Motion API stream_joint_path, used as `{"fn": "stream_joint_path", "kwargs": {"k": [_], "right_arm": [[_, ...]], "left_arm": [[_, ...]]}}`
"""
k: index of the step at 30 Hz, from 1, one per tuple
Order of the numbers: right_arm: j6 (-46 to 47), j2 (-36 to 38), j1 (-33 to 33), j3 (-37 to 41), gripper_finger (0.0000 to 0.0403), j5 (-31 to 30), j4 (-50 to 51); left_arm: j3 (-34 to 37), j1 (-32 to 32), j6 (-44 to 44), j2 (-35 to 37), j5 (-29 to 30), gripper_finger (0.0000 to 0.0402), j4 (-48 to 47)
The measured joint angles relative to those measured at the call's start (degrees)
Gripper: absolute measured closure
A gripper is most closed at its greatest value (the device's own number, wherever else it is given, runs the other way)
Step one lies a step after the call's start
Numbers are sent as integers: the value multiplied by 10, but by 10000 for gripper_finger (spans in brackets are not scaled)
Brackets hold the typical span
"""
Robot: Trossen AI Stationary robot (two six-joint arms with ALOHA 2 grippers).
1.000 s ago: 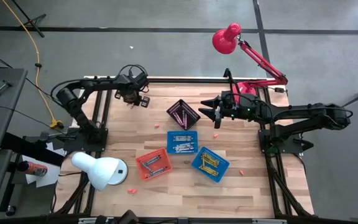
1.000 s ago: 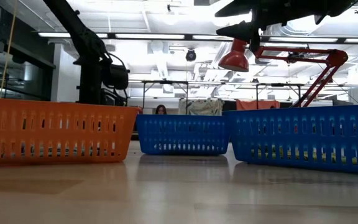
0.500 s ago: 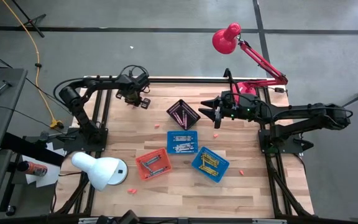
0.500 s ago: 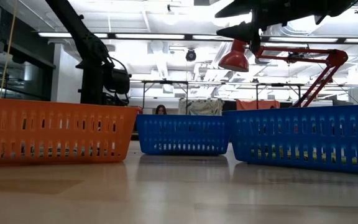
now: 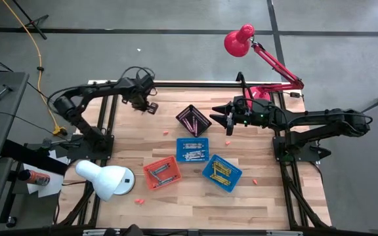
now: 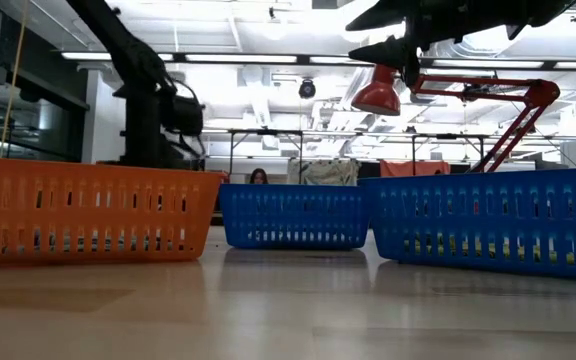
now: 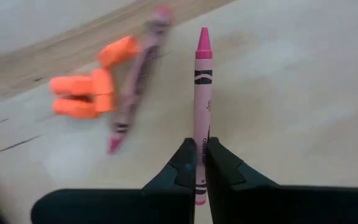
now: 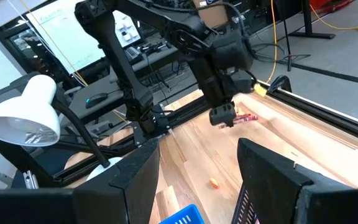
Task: Sort crayons
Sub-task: Put the pink crayon into the black bin
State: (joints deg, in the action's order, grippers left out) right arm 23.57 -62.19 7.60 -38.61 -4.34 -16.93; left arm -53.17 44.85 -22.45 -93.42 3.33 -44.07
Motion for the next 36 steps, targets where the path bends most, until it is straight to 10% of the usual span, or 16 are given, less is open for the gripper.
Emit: {"fn": "stream_joint_path", "kwargs": {"k": [17,28,36], "right_arm": [[0,0,0,0,193,0,0],[0,0,0,0,193,0,0],[-5,0,0,0,193,0,-1]], "left_arm": [[-1,-180,42,369,-50,401,319],[204,-351,34,389,-42,401,695],[263,-409,86,369,3,401,736]]}}
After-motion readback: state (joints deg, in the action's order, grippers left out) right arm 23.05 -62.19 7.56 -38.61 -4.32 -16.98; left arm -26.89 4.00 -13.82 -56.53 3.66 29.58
